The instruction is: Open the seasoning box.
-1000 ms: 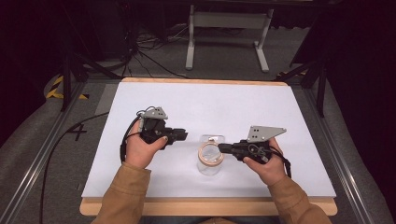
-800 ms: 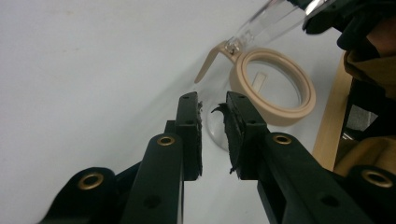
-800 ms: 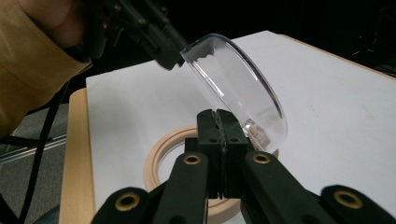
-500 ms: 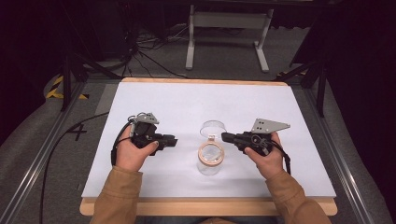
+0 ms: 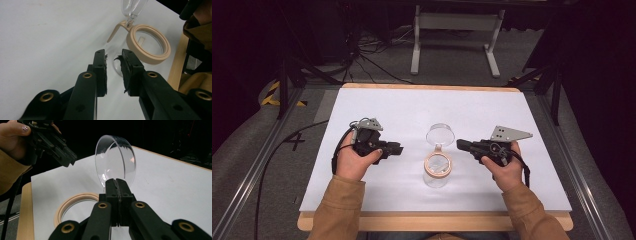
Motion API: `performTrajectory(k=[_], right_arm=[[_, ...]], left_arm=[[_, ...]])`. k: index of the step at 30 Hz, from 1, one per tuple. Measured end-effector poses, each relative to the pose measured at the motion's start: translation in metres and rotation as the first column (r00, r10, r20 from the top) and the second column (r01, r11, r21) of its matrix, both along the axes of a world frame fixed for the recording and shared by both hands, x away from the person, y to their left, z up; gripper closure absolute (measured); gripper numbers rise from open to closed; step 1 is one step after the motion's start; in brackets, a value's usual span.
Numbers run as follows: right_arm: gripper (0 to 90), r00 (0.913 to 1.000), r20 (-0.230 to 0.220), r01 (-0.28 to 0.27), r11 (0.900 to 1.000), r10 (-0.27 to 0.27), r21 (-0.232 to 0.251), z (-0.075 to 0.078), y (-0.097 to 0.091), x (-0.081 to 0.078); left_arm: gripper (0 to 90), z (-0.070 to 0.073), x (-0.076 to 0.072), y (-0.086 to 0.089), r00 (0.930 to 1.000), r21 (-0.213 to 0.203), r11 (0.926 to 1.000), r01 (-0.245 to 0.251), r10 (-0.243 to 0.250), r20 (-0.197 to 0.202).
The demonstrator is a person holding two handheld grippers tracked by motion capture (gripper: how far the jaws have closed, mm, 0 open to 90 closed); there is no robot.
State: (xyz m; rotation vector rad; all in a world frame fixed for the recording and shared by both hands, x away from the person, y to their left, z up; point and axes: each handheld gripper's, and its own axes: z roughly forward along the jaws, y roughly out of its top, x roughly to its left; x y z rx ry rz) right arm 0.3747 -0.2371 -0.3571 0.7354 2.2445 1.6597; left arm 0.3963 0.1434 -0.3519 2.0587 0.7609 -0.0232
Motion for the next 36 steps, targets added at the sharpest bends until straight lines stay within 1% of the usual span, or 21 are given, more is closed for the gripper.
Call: performTrajectory(k=[3, 7, 8, 10, 12, 13, 14, 17, 19, 21, 24, 26, 28, 29, 30, 31, 32, 33, 34, 35, 36], right_arm=[[90.0, 1.0000, -0.003, 0.002, 1.0000, -0.002, -0.005, 0.003, -0.003, -0.001], [90.0, 0.9999, -0.009, 0.013, 0.9998, -0.013, -0.016, 0.007, -0.010, -0.001], [90.0, 0.9998, -0.011, 0.015, 0.9998, -0.015, -0.016, 0.007, -0.012, -0.001], [90.0, 0.9996, -0.019, 0.019, 0.9996, -0.020, -0.020, 0.008, -0.015, -0.001], [90.0, 0.9994, -0.024, 0.026, 0.9991, -0.027, -0.034, 0.008, -0.018, 0.000], [89.9, 0.9991, -0.026, 0.033, 0.9985, -0.034, -0.044, 0.009, -0.020, 0.000], [89.0, 0.9988, -0.025, 0.041, 0.9980, -0.042, -0.047, 0.010, -0.023, 0.001], [87.3, 0.9978, -0.033, 0.055, 0.9966, -0.057, -0.061, 0.011, -0.027, 0.001], [84.6, 0.9955, -0.020, 0.090, 0.9924, -0.092, -0.084, 0.015, -0.036, 0.003], [83.2, 0.9950, -0.020, 0.096, 0.9916, -0.098, -0.088, 0.015, -0.038, 0.004], [79.8, 0.9901, -0.011, 0.138, 0.9831, -0.140, -0.121, 0.019, -0.047, 0.006], [76.3, 0.9860, -0.024, 0.160, 0.9768, -0.165, -0.142, 0.019, -0.054, 0.010], [69.3, 0.9773, -0.052, 0.194, 0.9664, -0.205, -0.169, 0.018, -0.062, 0.015], [69.3, 0.9773, -0.052, 0.194, 0.9664, -0.205, -0.169, 0.018, -0.062, 0.015], [69.0, 0.9729, -0.064, 0.207, 0.9599, -0.222, -0.189, 0.017, -0.065, 0.017], [67.0, 0.9630, -0.055, 0.248, 0.9471, -0.264, -0.204, 0.015, -0.073, 0.021], [67.0, 0.9630, -0.055, 0.248, 0.9471, -0.264, -0.204, 0.015, -0.073, 0.021], [65.9, 0.9602, -0.059, 0.257, 0.9451, -0.273, -0.202, 0.015, -0.076, 0.022], [62.3, 0.9527, -0.082, 0.273, 0.9417, -0.293, -0.197, 0.014, -0.084, 0.026], [62.3, 0.9527, -0.082, 0.273, 0.9417, -0.293, -0.197, 0.014, -0.084, 0.026], [61.3, 0.9494, -0.090, 0.278, 0.9385, -0.301, -0.205, 0.013, -0.088, 0.028]], left_arm=[[73.5, 0.002, 0.001, 0.003, 0.9999, 0.007, 1.0000, -0.003, 0.003, 0.013], [72.3, 0.003, 0.002, 0.007, 0.9997, 0.008, 0.9997, -0.022, 0.022, 0.006], [72.2, 0.003, 0.004, 0.008, 0.9997, 0.016, 0.9997, -0.020, 0.020, 0.014], [71.6, 0.003, 0.004, 0.010, 0.9995, 0.018, 0.9993, -0.033, 0.033, 0.004], [71.3, 0.003, 0.006, 0.012, 0.9990, 0.025, 0.9988, -0.043, 0.043, 0.012], [70.9, 0.003, 0.006, 0.013, 0.9986, 0.033, 0.9981, -0.052, 0.052, 0.005], [70.4, 0.003, 0.007, 0.015, 0.9984, 0.045, 0.9974, -0.056, 0.055, 0.011], [69.7, 0.003, 0.006, 0.018, 0.9973, 0.048, 0.9961, -0.074, 0.074, 0.007], [69.4, 0.004, 0.006, 0.023, 0.9960, 0.051, 0.9947, -0.089, 0.089, 0.011], [69.2, 0.004, 0.006, 0.026, 0.9953, 0.057, 0.9936, -0.097, 0.097, 0.010], [68.9, 0.002, 0.005, 0.030, 0.9937, 0.075, 0.9909, -0.112, 0.112, 0.008], [68.6, 0.000, 0.005, 0.031, 0.9929, 0.085, 0.9893, -0.119, 0.119, 0.005], [68.3, -0.001, 0.005, 0.033, 0.9923, 0.088, 0.9884, -0.123, 0.124, 0.005], [68.3, -0.001, 0.005, 0.033, 0.9923, 0.088, 0.9884, -0.123, 0.124, 0.005], [68.3, -0.002, 0.005, 0.033, 0.9926, 0.090, 0.9886, -0.121, 0.121, 0.005], [68.1, -0.003, 0.004, 0.034, 0.9925, 0.095, 0.9881, -0.121, 0.122, -0.008], [68.0, -0.003, 0.004, 0.034, 0.9925, 0.095, 0.9881, -0.121, 0.122, -0.008], [68.0, -0.004, 0.004, 0.035, 0.9920, 0.094, 0.9878, -0.124, 0.126, -0.008], [67.6, -0.005, 0.004, 0.036, 0.9915, 0.093, 0.9874, -0.129, 0.130, -0.009], [67.6, -0.006, 0.005, 0.037, 0.9918, 0.098, 0.9873, -0.125, 0.127, -0.013], [67.4, -0.007, 0.005, 0.039, 0.9914, 0.102, 0.9865, -0.128, 0.130, -0.013]])
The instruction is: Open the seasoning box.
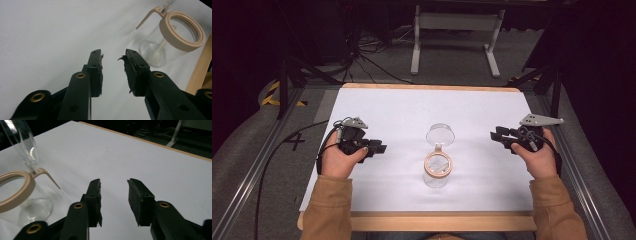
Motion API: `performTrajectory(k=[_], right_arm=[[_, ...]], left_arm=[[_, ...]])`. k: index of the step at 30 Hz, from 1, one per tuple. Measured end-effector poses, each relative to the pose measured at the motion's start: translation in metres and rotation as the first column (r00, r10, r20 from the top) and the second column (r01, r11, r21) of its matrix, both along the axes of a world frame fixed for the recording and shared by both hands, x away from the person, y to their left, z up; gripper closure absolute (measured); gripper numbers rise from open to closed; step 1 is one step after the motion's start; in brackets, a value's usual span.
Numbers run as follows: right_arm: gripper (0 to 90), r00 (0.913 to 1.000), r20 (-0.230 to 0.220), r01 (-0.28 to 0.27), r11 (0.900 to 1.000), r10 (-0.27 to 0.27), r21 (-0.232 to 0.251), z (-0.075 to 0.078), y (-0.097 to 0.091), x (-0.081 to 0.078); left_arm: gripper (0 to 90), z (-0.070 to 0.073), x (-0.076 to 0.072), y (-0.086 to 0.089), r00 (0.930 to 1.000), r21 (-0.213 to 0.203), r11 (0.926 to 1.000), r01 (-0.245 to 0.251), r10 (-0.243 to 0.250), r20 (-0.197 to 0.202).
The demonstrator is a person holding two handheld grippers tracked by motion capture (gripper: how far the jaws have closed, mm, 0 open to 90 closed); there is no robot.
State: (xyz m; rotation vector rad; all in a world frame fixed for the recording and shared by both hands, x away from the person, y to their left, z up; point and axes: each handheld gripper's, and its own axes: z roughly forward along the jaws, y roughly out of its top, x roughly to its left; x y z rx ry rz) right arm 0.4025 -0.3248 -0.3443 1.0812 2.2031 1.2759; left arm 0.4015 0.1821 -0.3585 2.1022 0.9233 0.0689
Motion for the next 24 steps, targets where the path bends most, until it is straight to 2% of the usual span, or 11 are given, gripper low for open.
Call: performTrajectory(k=[2, 7, 13, 14, 18, 22, 23, 24], right_arm=[[58.0, 0.9997, -0.013, 0.021, 0.9997, -0.021, -0.012, -0.003, -0.007, 0.003], [52.5, 0.9937, -0.088, 0.064, 0.9968, -0.068, -0.048, -0.017, -0.023, 0.011], [49.1, 0.9856, -0.130, 0.101, 0.9928, -0.108, -0.064, -0.033, -0.038, 0.018], [48.7, 0.9831, -0.140, 0.109, 0.9917, -0.117, -0.068, -0.037, -0.040, 0.019], [46.0, 0.9778, -0.160, 0.123, 0.9885, -0.136, -0.088, -0.049, -0.045, 0.025], [45.7, 0.9720, -0.176, 0.136, 0.9835, -0.156, -0.120, -0.059, -0.051, 0.028], [45.7, 0.9701, -0.180, 0.141, 0.9820, -0.162, -0.126, -0.062, -0.054, 0.029], [45.7, 0.9677, -0.185, 0.149, 0.9805, -0.171, -0.128, -0.064, -0.056, 0.030]], left_arm=[[66.7, -0.002, 0.001, 0.002, 0.9999, -0.006, 0.9999, -0.010, 0.010, -0.012], [66.3, -0.012, 0.008, 0.005, 0.9992, -0.006, 0.9997, -0.024, 0.024, -0.031], [65.0, -0.024, 0.016, 0.006, 0.9974, -0.002, 0.9993, -0.038, 0.038, -0.061], [64.5, -0.027, 0.018, 0.007, 0.9978, 0.002, 0.9993, -0.038, 0.038, -0.054], [61.5, -0.037, 0.023, 0.009, 0.9962, -0.006, 0.9988, -0.048, 0.048, -0.072], [57.8, -0.046, 0.027, 0.010, 0.9970, 0.014, 0.9985, -0.052, 0.053, -0.057], [57.1, -0.048, 0.028, 0.009, 0.9959, 0.018, 0.9983, -0.055, 0.057, -0.071], [56.5, -0.050, 0.029, 0.009, 0.9961, 0.021, 0.9983, -0.055, 0.056, -0.068]])
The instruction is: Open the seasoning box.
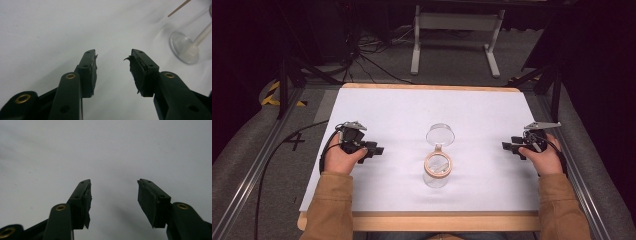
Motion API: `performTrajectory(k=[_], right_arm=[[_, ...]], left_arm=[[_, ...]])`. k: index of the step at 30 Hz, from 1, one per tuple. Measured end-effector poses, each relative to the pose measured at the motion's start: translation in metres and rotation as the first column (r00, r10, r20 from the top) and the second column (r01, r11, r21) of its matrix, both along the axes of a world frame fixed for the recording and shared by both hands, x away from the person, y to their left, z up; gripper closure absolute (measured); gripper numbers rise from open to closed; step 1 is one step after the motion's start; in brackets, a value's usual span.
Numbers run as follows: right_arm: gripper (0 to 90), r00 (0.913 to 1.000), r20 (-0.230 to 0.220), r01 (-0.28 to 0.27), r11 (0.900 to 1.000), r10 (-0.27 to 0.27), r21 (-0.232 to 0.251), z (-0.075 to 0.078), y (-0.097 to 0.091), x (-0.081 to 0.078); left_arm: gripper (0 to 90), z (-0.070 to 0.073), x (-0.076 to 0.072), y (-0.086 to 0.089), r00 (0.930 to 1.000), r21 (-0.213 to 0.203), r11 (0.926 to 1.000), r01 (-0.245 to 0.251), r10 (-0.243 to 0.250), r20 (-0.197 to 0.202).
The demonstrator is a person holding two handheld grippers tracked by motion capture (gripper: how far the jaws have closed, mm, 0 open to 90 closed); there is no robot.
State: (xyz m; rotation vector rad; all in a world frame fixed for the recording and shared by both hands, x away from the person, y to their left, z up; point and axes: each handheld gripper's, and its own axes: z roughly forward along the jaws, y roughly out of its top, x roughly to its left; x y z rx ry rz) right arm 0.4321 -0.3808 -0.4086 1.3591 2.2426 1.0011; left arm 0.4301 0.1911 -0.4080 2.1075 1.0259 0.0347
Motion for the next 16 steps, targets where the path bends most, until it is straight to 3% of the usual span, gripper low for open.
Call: performTrajectory(k=[7, 10, 12, 14, 16], right_arm=[[45.7, 0.9999, -0.013, 0.008, 0.9992, -0.008, -0.040, -0.015, -0.005, 0.003], [45.4, 0.9999, 0.008, -0.010, 0.9960, 0.010, -0.089, -0.019, -0.002, 0.004], [45.3, 0.9999, 0.013, -0.011, 0.9956, 0.012, -0.093, -0.020, 0.000, 0.003], [45.3, 0.9994, 0.026, -0.022, 0.9951, 0.024, -0.096, -0.020, 0.003, 0.003], [45.3, 0.9986, 0.043, -0.026, 0.9949, 0.030, -0.097, -0.021, 0.006, 0.003]], left_arm=[[52.8, -0.013, 0.006, -0.001, 0.9997, 0.034, 0.9994, -0.007, 0.008, -0.023], [51.6, -0.018, 0.007, -0.002, 0.9996, 0.042, 0.9991, 0.000, 0.001, -0.029], [50.5, -0.019, 0.008, -0.003, 0.9994, 0.052, 0.9986, 0.005, -0.004, -0.033], [50.1, -0.020, 0.009, -0.004, 0.9998, 0.068, 0.9977, 0.007, -0.006, -0.021], [48.8, -0.021, 0.010, -0.004, 0.9996, 0.081, 0.9967, 0.009, -0.011, 0.027]])
